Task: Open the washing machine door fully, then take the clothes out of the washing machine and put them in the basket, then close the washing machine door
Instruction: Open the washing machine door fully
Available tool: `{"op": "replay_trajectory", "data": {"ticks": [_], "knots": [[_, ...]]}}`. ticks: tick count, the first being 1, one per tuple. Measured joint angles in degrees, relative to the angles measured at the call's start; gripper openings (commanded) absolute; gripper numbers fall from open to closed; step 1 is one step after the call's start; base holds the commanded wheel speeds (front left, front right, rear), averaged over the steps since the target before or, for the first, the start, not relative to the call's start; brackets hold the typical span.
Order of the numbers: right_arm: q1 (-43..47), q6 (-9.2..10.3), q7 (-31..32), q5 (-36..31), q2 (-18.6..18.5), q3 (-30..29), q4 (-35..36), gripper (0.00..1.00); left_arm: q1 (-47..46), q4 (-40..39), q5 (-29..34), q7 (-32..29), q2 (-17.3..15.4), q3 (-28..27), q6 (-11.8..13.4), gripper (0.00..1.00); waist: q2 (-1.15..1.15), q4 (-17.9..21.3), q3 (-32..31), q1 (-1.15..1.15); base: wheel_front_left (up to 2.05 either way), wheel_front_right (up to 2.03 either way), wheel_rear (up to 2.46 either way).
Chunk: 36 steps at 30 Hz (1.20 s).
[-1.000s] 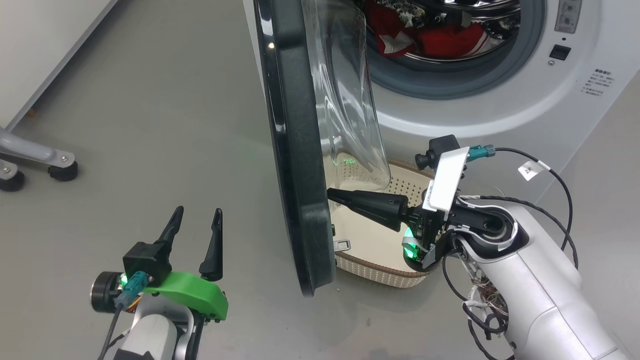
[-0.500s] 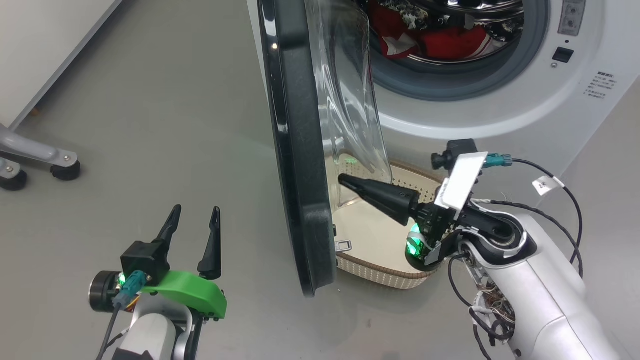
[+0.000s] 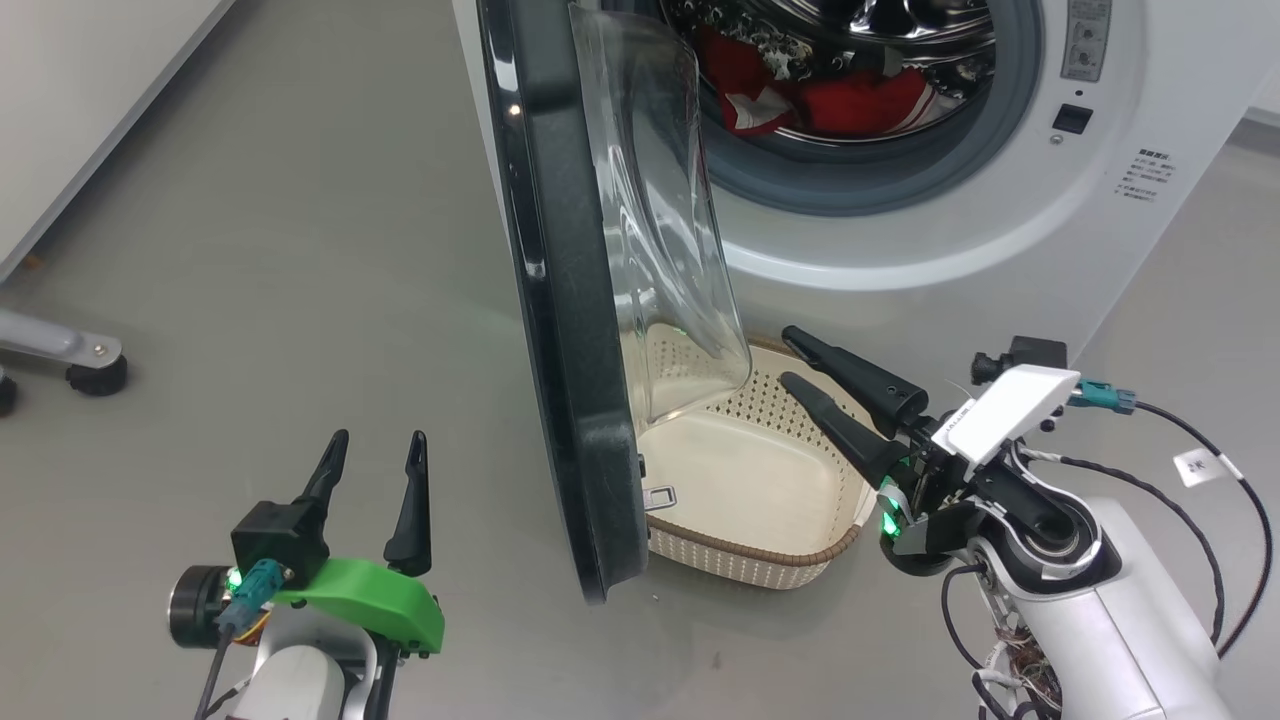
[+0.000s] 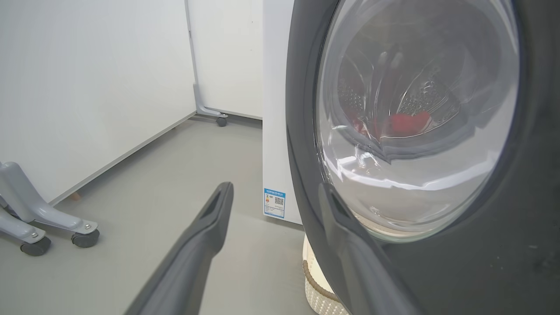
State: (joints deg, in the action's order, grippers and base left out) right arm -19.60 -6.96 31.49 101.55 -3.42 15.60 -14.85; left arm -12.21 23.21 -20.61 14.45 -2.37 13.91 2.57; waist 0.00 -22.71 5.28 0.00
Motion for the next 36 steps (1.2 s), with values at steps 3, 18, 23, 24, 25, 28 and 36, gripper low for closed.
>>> {"op": "replay_trajectory", "data": {"ticks": [3, 18, 23, 24, 25, 28, 36], "knots": [[1.5, 0.0, -3.7, -4.5, -0.4, -0.8, 0.9, 1.0, 0.4, 0.1, 0.0, 0.0, 0.0, 0.1, 0.0, 1.0, 0.0, 0.6, -0.5, 0.0, 0.0, 0.0, 0.0], [4.6, 0.0, -30.8, -40.0, -8.8, 2.6, 6.4, 1.0, 0.8, 0.4, 0.0, 0.0, 0.0, 0.9, 0.0, 1.0, 0.0, 1.5, -2.3, 0.0, 0.0, 0.0, 0.0], [4.5, -0.01, -40.2, -53.6, -12.9, 5.5, 5.7, 1.0, 0.8, 0.4, 0.0, 0.0, 0.0, 0.9, 0.0, 1.0, 0.0, 1.5, -2.4, 0.0, 0.0, 0.0, 0.0], [4.5, -0.02, -41.8, -55.7, -13.0, 5.7, 4.9, 1.0, 0.8, 0.4, 0.0, 0.0, -0.1, 0.9, 0.0, 1.0, 0.0, 1.5, -2.5, 0.0, 0.0, 0.0, 0.0], [4.5, -0.02, -43.2, -57.2, -13.1, 5.9, 4.0, 1.0, 0.8, 0.4, 0.0, 0.0, -0.1, 0.9, 0.0, 1.0, 0.0, 1.4, -2.5, 0.0, 0.0, 0.0, 0.0], [4.6, 1.08, -47.0, -62.5, -13.3, 6.7, 1.4, 1.0, 0.8, 0.4, 0.0, 0.0, -0.1, 0.9, 0.0, 1.0, 0.0, 1.4, -2.6, 0.0, 0.0, 0.0, 0.0], [5.7, 5.64, -46.7, -69.4, -11.9, 8.6, -2.3, 1.0, 0.9, 0.4, 0.0, 0.0, -0.1, 0.8, 0.0, 1.0, 0.0, 1.1, -2.9, 0.0, 0.0, 0.0, 0.0]]}}
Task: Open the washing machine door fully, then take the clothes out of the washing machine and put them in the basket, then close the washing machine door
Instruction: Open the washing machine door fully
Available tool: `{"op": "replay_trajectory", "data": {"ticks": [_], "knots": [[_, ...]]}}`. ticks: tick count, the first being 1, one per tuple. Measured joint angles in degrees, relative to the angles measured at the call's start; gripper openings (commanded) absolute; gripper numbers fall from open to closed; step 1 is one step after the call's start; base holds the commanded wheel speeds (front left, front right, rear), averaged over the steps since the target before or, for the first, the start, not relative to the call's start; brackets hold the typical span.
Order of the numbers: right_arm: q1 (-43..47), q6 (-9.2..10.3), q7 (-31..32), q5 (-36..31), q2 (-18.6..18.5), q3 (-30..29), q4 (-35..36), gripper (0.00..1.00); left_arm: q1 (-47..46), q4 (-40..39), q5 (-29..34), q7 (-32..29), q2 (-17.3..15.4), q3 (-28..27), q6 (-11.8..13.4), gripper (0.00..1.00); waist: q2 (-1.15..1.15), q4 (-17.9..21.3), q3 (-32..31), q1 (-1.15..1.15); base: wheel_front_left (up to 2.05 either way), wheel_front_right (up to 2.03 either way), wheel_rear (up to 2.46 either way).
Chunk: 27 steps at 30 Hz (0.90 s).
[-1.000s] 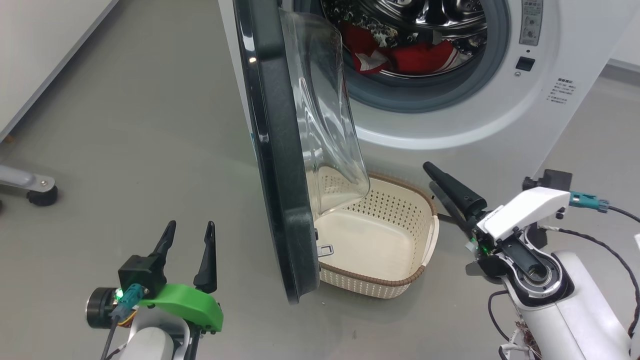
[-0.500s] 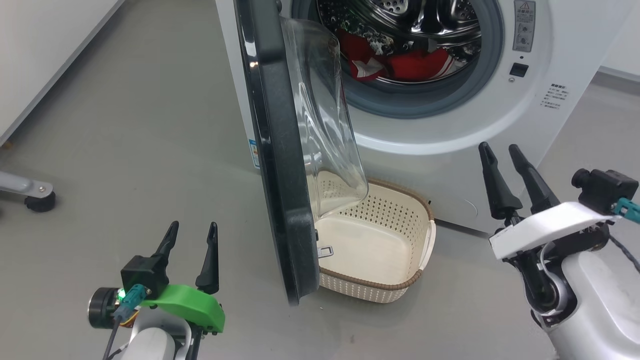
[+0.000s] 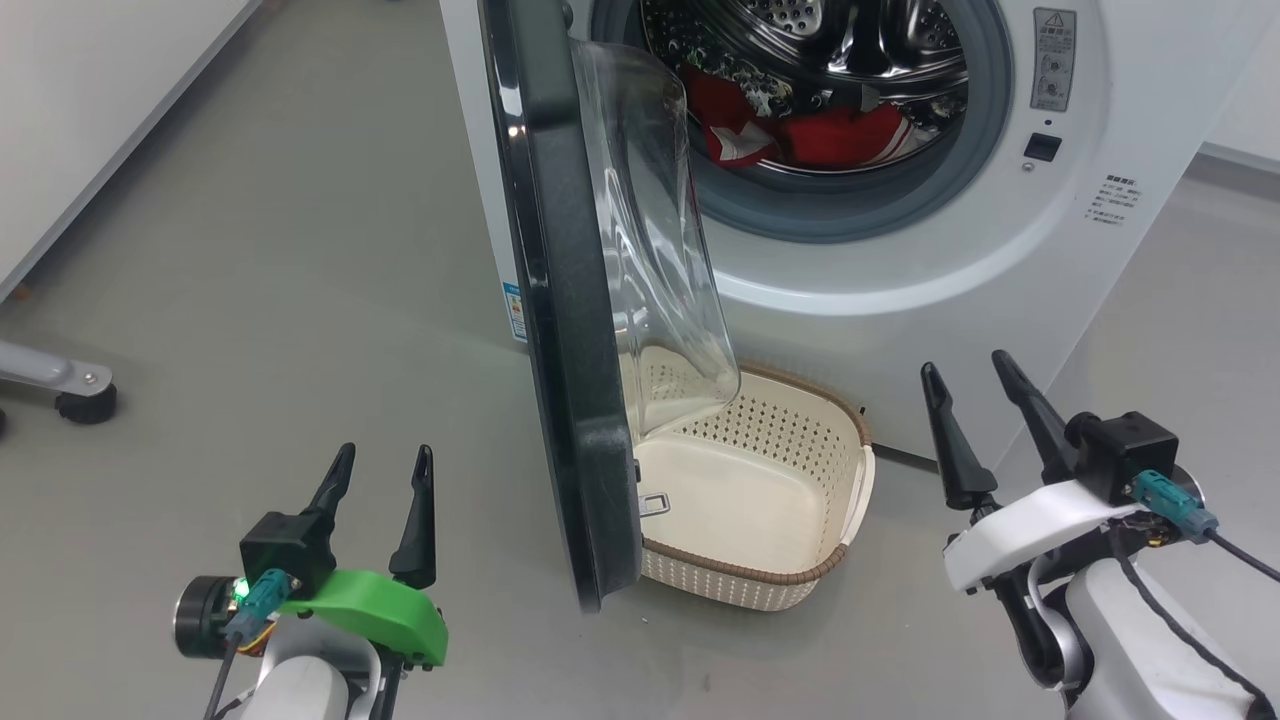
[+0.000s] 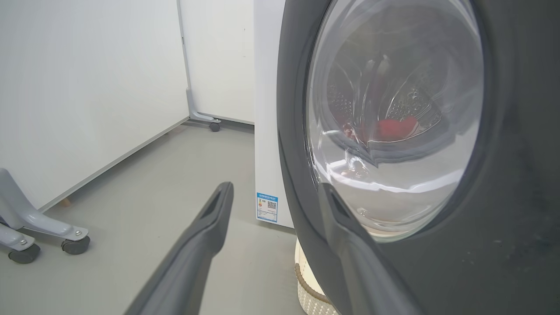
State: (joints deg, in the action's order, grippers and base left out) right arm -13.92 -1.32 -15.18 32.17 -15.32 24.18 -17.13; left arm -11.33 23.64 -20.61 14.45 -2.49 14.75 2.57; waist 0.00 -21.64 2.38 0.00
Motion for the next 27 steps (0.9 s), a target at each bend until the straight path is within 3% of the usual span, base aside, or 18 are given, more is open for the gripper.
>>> {"op": "replay_trajectory", "data": {"ticks": [12, 27], "knots": [[0.8, 2.93, 0.3, -4.7, 3.3, -2.1, -0.7, 1.0, 0.2, 0.0, 0.0, 0.0, -0.1, -0.1, 0.2, 1.0, 0.0, 0.1, 0.1, 0.0, 0.0, 0.0, 0.0], [1.6, 2.92, 0.3, -8.2, 5.7, -4.4, -0.2, 1.0, 0.2, -0.1, -0.1, 0.0, -0.1, -0.1, 0.2, 1.0, 0.0, 0.3, 0.6, 0.0, 0.0, 0.0, 0.0]]}}
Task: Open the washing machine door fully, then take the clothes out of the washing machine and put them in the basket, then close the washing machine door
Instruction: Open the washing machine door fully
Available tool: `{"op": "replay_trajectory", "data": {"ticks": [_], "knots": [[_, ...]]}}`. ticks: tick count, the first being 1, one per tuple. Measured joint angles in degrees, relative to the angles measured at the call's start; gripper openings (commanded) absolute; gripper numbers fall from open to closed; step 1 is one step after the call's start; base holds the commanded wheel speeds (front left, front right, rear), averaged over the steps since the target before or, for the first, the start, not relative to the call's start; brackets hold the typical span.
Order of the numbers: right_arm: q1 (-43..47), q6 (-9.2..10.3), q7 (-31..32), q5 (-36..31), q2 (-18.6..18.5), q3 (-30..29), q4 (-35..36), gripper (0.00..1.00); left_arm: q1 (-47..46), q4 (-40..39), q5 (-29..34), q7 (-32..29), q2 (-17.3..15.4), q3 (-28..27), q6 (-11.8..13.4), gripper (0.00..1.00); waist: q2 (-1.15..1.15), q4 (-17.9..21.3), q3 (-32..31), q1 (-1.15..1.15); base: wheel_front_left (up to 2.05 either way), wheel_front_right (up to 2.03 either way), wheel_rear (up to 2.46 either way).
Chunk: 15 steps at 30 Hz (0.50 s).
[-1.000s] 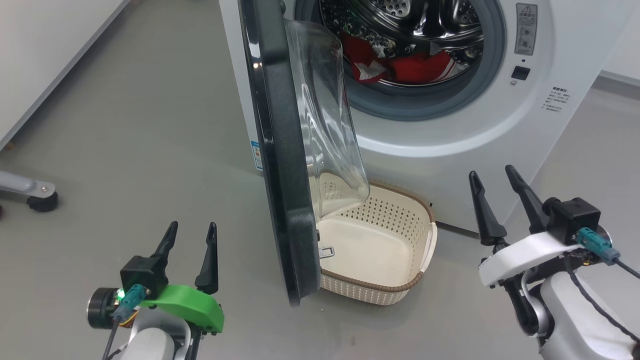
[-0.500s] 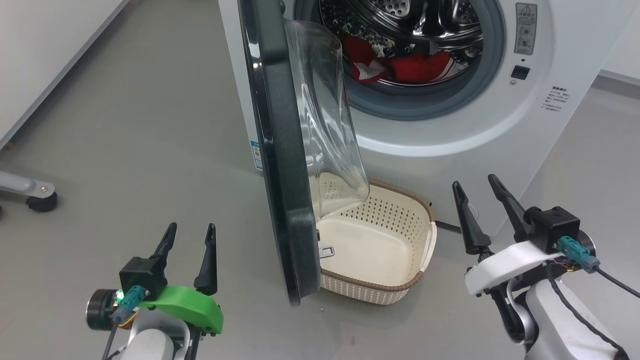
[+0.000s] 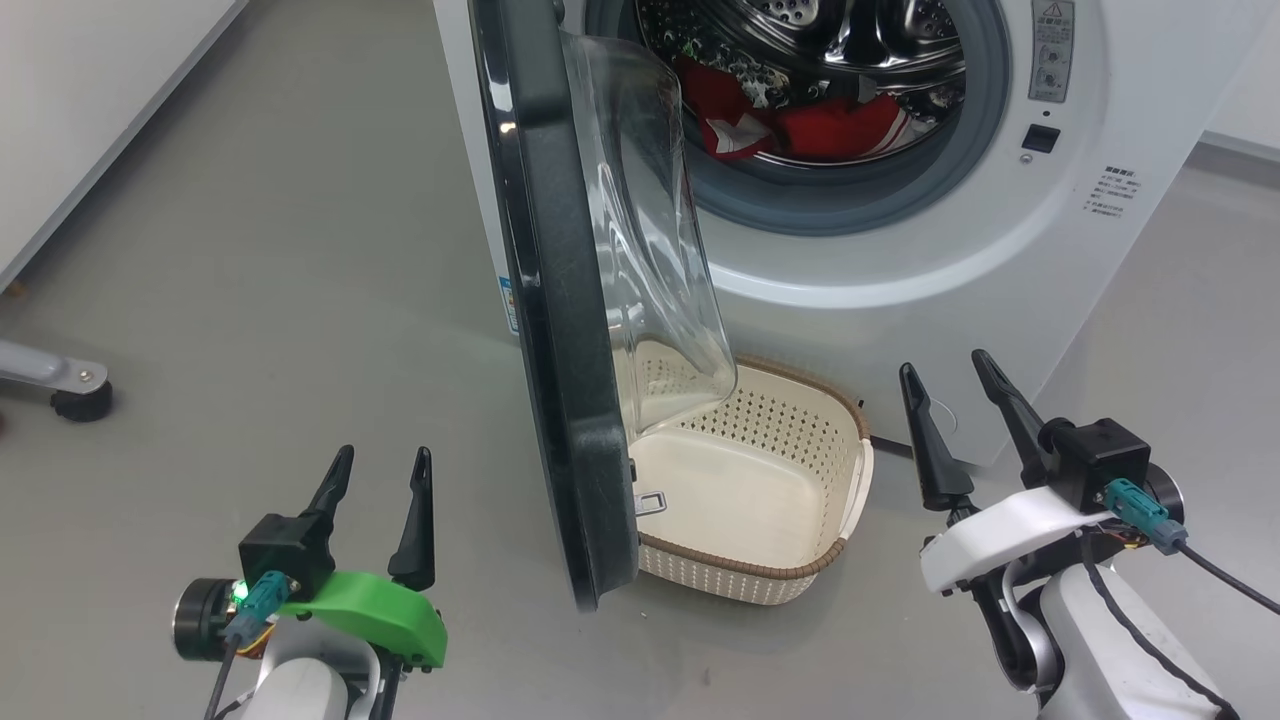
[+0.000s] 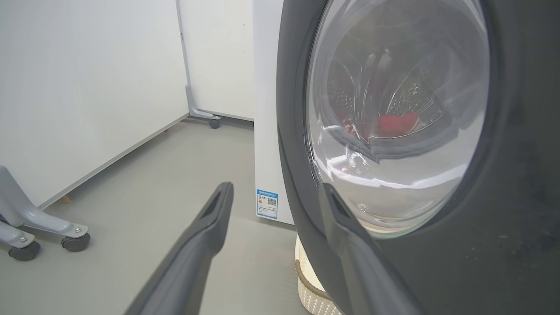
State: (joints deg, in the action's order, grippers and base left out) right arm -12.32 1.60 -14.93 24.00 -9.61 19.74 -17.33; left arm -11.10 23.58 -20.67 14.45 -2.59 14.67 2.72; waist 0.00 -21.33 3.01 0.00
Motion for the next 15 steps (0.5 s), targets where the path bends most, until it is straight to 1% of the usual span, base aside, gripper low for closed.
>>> {"op": "replay_trajectory", "data": {"ticks": [5, 6, 7, 8, 15], "knots": [[0.2, -0.47, 0.0, -0.5, 0.5, -0.9, -0.1, 1.0, 0.0, 0.0, 0.0, 0.0, 0.0, 0.0, 0.0, 1.0, 0.0, 0.0, 0.0, 0.0, 0.0, 0.0, 0.0], [0.3, -0.52, 0.0, -0.6, 0.6, -1.0, -0.1, 1.0, 0.0, 0.0, 0.0, 0.0, 0.0, 0.0, 0.0, 0.8, 0.0, 0.0, 0.0, 0.0, 0.0, 0.0, 0.0], [0.5, -0.54, 0.0, -0.6, 0.7, -1.1, -0.1, 1.0, 0.0, 0.0, -0.1, 0.0, 0.0, 0.1, 0.0, 0.32, 0.0, 0.0, 0.0, 0.0, 0.0, 0.0, 0.0], [0.8, -0.64, 0.0, -0.9, 0.8, -1.2, -0.2, 1.0, 0.0, 0.0, -0.1, 0.0, 0.0, 0.1, 0.0, 0.0, 0.0, 0.0, 0.0, 0.0, 0.0, 0.0, 0.0], [1.2, -1.49, 0.0, -2.0, 1.3, -2.1, -0.5, 1.0, 0.0, -0.8, -0.3, 0.0, 0.0, 0.0, 0.0, 0.0, 0.0, -0.1, 0.0, 0.0, 0.0, 0.0, 0.0]]}}
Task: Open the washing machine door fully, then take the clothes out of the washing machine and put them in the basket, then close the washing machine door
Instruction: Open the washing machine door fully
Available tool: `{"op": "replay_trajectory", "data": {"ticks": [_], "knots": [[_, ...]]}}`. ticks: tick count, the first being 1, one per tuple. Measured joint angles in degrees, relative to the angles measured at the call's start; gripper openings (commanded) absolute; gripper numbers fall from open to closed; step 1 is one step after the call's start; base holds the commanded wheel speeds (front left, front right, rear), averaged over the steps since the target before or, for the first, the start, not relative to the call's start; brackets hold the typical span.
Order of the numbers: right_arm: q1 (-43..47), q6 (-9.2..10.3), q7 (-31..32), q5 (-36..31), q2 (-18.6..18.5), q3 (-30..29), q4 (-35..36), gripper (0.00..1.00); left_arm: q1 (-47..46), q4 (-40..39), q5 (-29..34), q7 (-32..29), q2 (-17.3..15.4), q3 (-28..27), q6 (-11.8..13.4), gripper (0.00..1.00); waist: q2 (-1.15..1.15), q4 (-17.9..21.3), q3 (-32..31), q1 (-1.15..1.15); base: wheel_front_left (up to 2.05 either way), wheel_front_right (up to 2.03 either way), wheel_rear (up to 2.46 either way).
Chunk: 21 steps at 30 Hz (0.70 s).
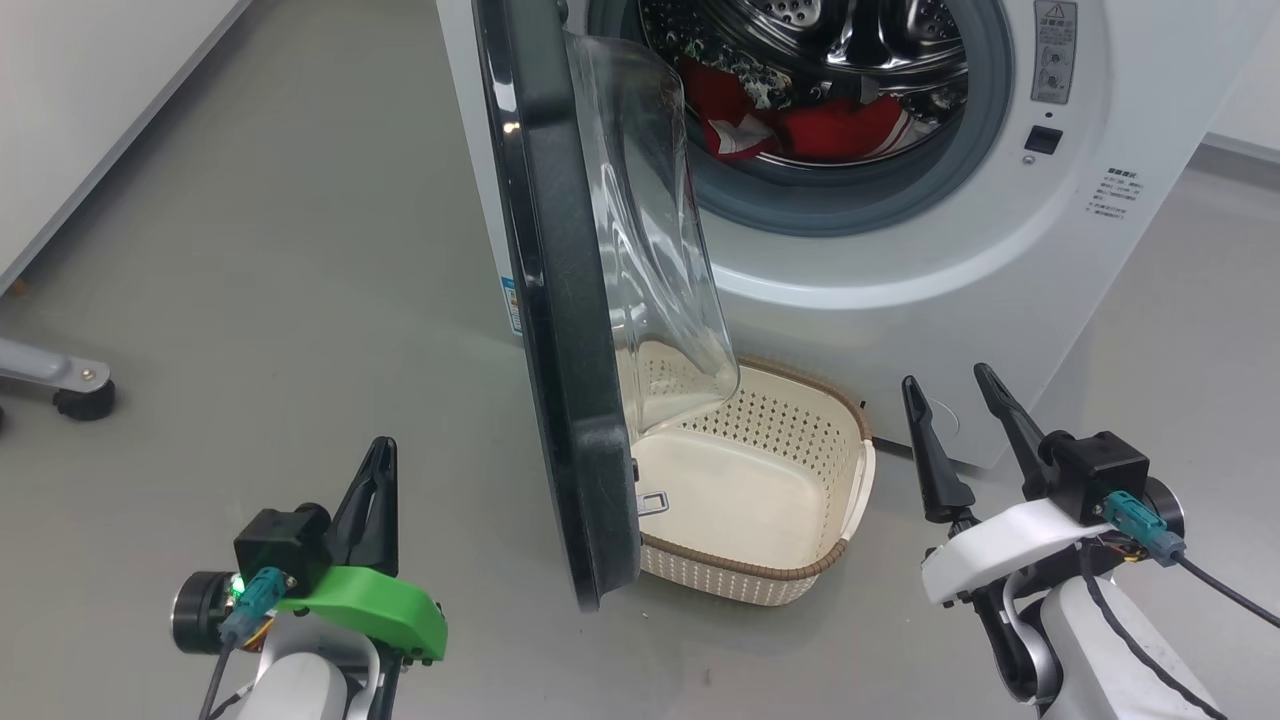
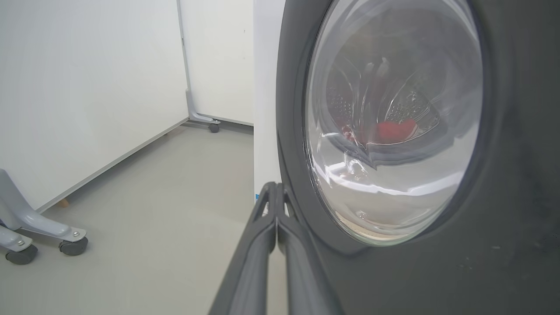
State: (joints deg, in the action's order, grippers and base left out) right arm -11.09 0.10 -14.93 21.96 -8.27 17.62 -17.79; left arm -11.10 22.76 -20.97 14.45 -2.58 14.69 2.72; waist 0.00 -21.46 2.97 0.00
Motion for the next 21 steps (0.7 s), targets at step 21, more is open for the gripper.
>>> {"op": "replay_trajectory", "data": {"ticks": [21], "knots": [[0.9, -2.05, 0.0, -1.9, 1.8, -2.8, -0.8, 1.0, -4.6, -22.9, 3.2, 0.3, 0.0, -1.6, -1.0, 0.0, 0.0, -0.9, -0.7, 0.0, 0.0, 0.0, 0.0]]}}
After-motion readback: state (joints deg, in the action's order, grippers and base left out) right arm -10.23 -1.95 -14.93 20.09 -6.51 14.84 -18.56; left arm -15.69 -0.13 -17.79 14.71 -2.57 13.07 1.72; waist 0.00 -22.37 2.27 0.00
